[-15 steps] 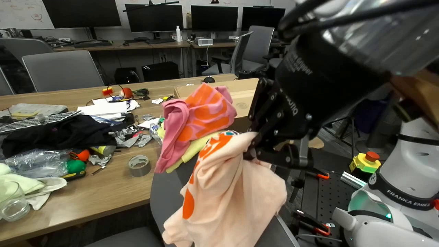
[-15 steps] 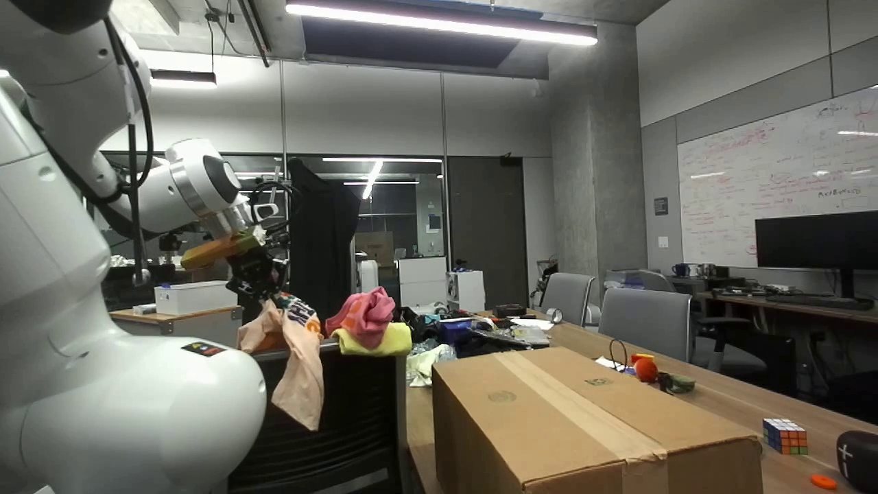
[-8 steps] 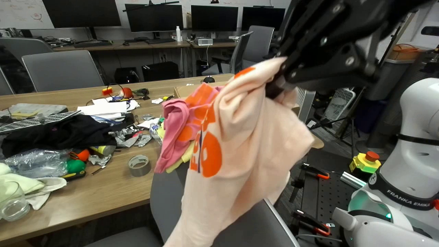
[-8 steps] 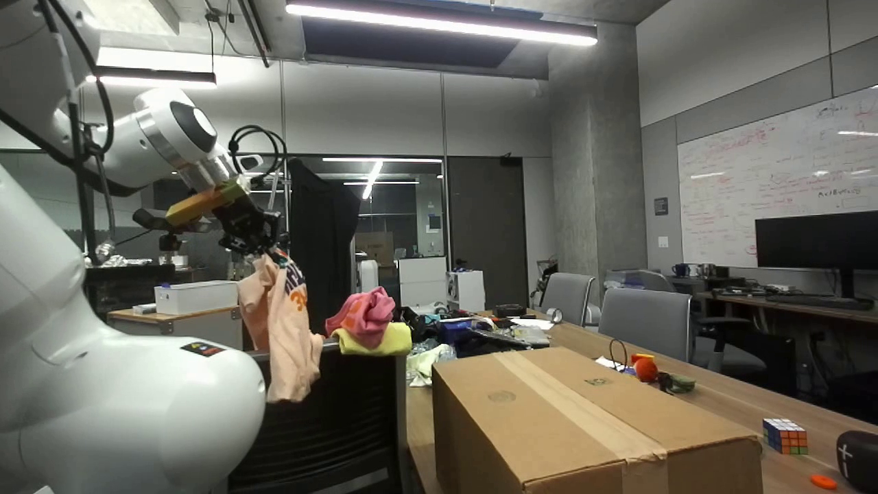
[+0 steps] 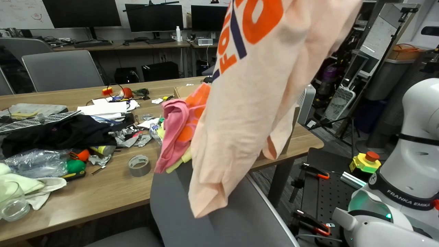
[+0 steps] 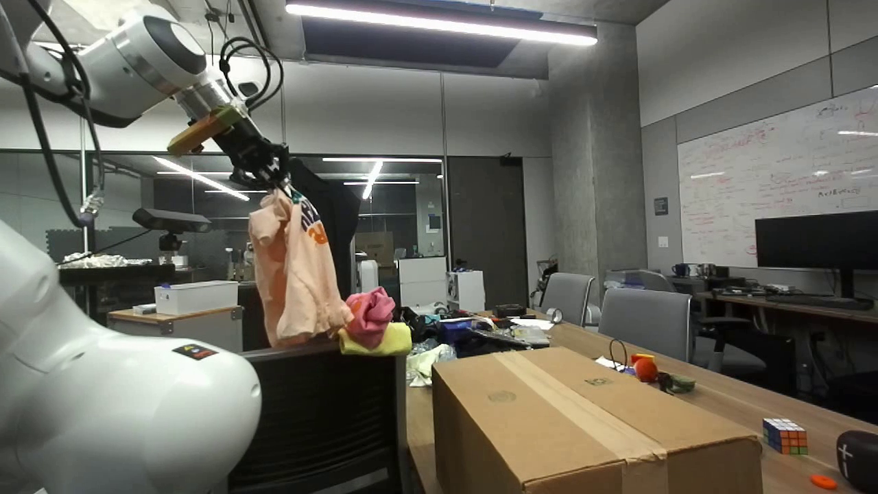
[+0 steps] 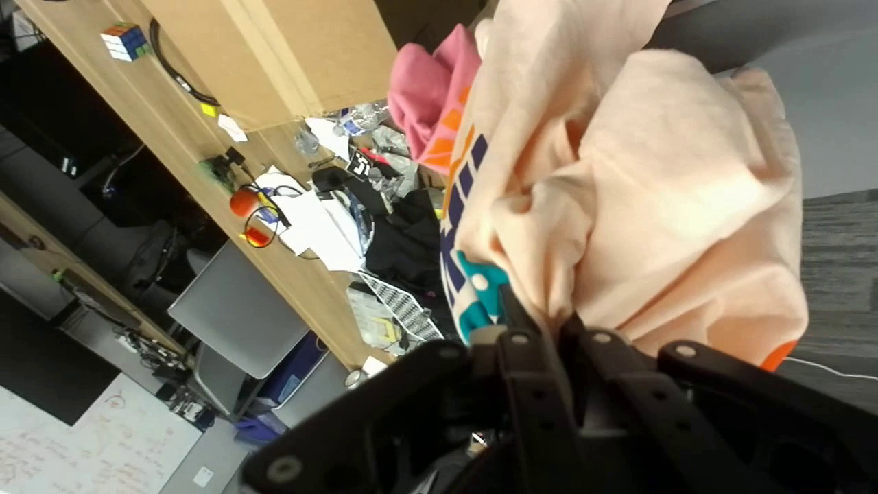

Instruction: Move the peach and pink colored shirts and the green towel to the top of the box respectively

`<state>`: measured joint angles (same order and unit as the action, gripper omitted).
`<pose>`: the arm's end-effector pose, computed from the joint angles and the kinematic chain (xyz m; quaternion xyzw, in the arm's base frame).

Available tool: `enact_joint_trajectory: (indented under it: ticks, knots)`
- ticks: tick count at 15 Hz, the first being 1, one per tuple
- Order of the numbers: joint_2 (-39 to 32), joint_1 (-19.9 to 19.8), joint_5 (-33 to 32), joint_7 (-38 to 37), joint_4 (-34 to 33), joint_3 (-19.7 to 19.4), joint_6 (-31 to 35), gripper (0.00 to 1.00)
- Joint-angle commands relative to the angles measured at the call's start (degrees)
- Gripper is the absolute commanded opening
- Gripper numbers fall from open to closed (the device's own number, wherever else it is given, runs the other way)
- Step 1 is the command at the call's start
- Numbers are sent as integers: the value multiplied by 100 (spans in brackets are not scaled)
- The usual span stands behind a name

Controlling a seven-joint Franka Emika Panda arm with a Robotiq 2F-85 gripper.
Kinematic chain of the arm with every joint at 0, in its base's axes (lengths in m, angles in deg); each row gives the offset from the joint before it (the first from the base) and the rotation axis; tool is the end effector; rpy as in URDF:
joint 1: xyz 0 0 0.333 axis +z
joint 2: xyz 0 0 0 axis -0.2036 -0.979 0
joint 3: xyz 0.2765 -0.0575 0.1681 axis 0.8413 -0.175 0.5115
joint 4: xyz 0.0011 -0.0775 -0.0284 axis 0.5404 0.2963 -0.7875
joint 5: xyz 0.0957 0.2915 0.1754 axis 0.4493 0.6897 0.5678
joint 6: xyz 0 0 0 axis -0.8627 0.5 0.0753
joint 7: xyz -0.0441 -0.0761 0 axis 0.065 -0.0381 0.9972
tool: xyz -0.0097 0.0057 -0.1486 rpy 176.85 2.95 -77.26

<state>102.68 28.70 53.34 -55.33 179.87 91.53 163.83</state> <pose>0.2200 0.2466 0.6649 0.9089 0.2336 0.3092 0.1540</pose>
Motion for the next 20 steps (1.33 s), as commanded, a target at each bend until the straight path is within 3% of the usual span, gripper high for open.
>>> enact_joint_trajectory:
  ticks: [1, 7, 15, 20]
  knots:
    - [55, -303, -125, 192, -654, -60, -431, 2]
    - [12, -688, -219, 309, -1302, -155, -827, 2]
    - [-238, -1418, -638, 339, -1686, -731, -1091, 2]
    - [-860, -1852, -1011, 445, -2136, -1072, -1277, 2]
